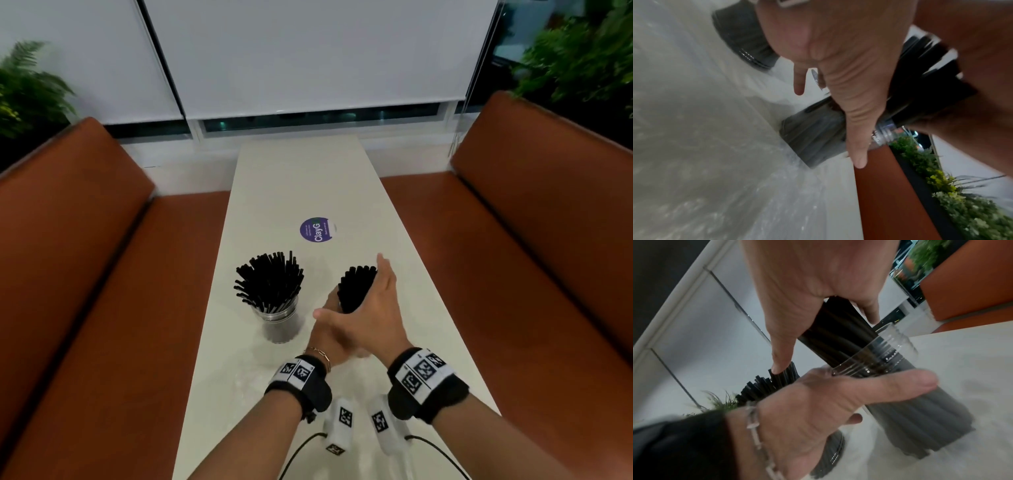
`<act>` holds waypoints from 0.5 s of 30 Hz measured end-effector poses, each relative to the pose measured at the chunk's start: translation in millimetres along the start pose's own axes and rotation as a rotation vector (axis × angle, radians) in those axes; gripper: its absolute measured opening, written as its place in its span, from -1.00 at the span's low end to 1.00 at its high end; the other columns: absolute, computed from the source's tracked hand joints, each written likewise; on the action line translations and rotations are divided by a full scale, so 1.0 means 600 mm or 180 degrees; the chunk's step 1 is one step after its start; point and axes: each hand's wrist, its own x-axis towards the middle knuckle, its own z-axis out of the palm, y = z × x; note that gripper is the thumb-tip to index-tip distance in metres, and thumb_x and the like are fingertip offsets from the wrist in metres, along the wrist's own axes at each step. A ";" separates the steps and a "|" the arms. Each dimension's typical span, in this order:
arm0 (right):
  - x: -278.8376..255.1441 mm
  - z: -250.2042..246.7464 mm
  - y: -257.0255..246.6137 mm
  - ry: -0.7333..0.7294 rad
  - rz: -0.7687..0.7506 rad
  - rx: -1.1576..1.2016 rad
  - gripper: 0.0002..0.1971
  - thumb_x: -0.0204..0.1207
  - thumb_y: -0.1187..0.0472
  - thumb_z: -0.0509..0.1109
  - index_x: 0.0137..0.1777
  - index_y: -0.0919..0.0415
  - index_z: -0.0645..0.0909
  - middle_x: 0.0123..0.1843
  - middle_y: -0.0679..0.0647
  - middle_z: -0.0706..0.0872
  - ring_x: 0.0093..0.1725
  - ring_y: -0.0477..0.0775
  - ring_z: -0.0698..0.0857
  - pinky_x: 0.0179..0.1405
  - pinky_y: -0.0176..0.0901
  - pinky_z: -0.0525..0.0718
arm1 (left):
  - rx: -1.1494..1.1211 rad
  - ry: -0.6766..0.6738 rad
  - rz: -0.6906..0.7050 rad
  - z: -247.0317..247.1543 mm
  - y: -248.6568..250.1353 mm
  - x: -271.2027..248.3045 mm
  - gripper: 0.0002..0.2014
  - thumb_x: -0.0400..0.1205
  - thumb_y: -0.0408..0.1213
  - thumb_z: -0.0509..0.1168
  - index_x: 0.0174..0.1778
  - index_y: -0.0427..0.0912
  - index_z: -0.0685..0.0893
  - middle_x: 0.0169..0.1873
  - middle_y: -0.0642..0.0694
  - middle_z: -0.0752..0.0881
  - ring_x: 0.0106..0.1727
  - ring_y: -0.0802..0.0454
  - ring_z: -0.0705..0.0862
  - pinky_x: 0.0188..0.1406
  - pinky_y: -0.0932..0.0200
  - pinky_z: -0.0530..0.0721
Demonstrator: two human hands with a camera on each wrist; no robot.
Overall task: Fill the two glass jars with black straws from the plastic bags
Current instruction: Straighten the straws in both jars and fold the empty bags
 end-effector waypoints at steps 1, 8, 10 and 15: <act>0.009 0.005 0.000 0.0016 -0.0062 -0.0023 0.51 0.07 -0.36 0.76 0.82 0.04 -0.20 0.86 0.06 -0.09 0.84 0.10 -0.01 0.78 0.06 0.26 | -0.0257 0.0211 -0.0087 0.004 -0.004 0.005 -0.61 0.60 0.14 0.33 0.21 -0.01 0.75 -0.07 -0.14 0.77 -0.08 -0.12 0.72 -0.04 0.00 0.62; 0.076 0.022 0.009 0.0249 -0.0704 -0.0275 -0.18 0.26 -0.21 0.65 0.53 -0.03 0.50 0.49 -0.07 0.47 0.44 -0.03 0.59 0.36 -0.03 0.75 | 0.1207 0.0449 -0.0354 0.005 -0.042 0.044 -0.57 0.49 -0.24 0.55 0.27 -0.02 0.65 -0.08 0.15 0.67 -0.08 0.19 0.66 -0.07 0.20 0.64; 0.101 0.013 0.007 0.0111 -0.0962 -0.0304 -0.38 0.31 -0.13 0.65 0.38 -0.06 0.61 0.31 -0.10 0.59 0.26 -0.07 0.67 0.24 -0.09 0.78 | 0.1452 0.0488 -0.0294 0.004 -0.038 0.050 -0.55 0.38 -0.13 0.57 0.15 -0.04 0.61 -0.12 0.10 0.73 -0.11 0.05 0.72 -0.25 0.12 0.73; 0.159 -0.016 0.012 -0.0202 -0.1382 -0.0074 -0.56 0.31 0.02 0.74 0.19 -0.01 0.76 0.11 -0.12 0.73 0.07 -0.22 0.71 0.13 -0.40 0.70 | 0.1501 0.1134 -0.0490 0.003 -0.037 0.063 -0.07 0.12 0.09 0.68 0.41 0.19 0.42 0.18 0.23 0.73 0.13 0.17 0.78 0.02 0.10 0.84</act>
